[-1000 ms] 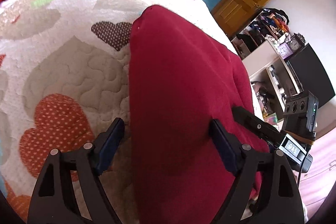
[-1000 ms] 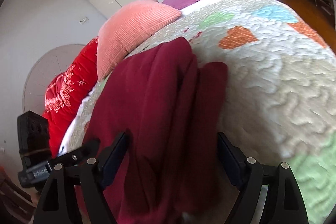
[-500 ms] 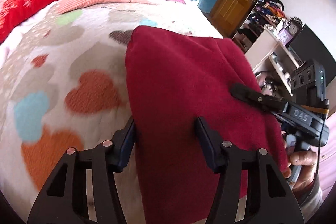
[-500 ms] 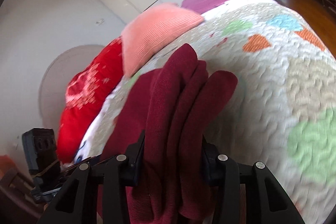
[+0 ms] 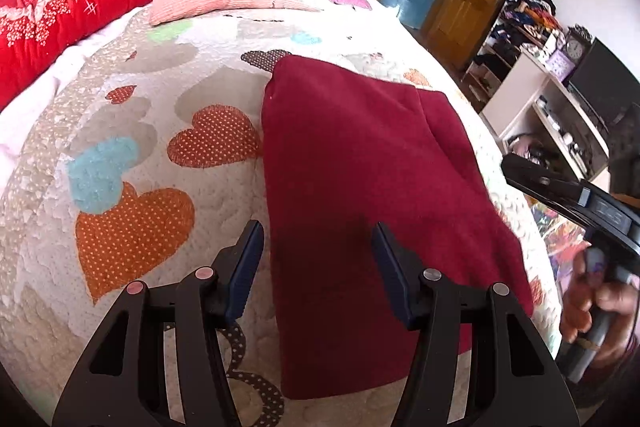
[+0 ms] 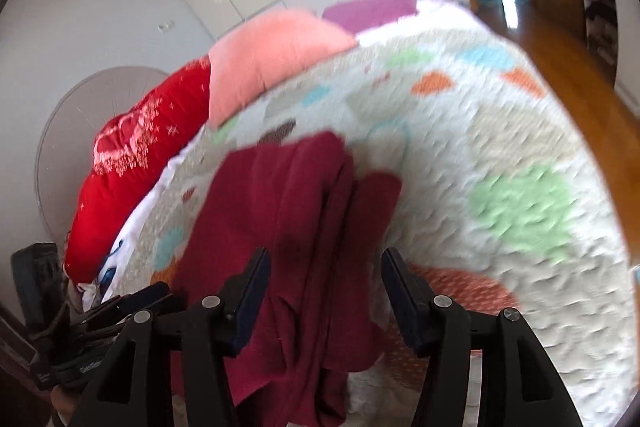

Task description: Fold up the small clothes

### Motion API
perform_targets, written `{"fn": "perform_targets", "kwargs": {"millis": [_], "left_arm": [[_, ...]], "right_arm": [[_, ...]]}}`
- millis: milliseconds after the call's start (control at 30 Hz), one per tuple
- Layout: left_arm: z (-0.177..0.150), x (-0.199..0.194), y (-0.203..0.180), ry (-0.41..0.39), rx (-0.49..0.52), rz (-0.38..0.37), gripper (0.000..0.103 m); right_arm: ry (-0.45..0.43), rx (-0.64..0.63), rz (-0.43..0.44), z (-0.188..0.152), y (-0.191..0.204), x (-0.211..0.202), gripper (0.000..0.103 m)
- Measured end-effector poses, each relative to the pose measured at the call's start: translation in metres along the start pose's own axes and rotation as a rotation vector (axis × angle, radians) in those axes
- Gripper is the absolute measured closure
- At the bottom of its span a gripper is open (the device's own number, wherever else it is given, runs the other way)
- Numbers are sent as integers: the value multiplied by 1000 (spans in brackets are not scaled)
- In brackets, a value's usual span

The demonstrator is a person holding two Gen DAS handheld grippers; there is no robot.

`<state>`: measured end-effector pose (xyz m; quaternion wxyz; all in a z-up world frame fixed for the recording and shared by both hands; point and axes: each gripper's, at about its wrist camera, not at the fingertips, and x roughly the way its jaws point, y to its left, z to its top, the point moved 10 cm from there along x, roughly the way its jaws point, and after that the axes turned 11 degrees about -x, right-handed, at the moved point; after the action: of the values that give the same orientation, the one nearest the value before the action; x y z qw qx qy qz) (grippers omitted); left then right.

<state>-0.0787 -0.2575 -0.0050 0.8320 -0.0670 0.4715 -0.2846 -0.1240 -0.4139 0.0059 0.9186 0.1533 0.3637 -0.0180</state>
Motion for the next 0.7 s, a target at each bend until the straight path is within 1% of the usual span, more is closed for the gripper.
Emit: {"fn": "perform_targets", "kwargs": {"millis": [133, 233, 300, 367, 600, 667, 700], "left_arm": [[7, 1, -2, -17, 9, 25, 47], [14, 4, 0, -20, 0, 42, 47], [17, 8, 3, -15, -10, 51, 47], [19, 12, 4, -10, -16, 57, 47], [28, 30, 2, 8, -12, 50, 45], [28, 38, -1, 20, -6, 47, 44], [28, 41, -1, 24, -3, 47, 42]], "right_arm": [[-20, -30, 42, 7, 19, -12, 48], [-23, -92, 87, 9, 43, -8, 48], [-18, -132, 90, 8, 56, -2, 48], [-9, -169, 71, 8, 62, 8, 48], [27, -165, 43, 8, 48, 40, 48], [46, -168, 21, 7, 40, 50, 49], [67, -173, 1, 4, 35, 56, 52]]}}
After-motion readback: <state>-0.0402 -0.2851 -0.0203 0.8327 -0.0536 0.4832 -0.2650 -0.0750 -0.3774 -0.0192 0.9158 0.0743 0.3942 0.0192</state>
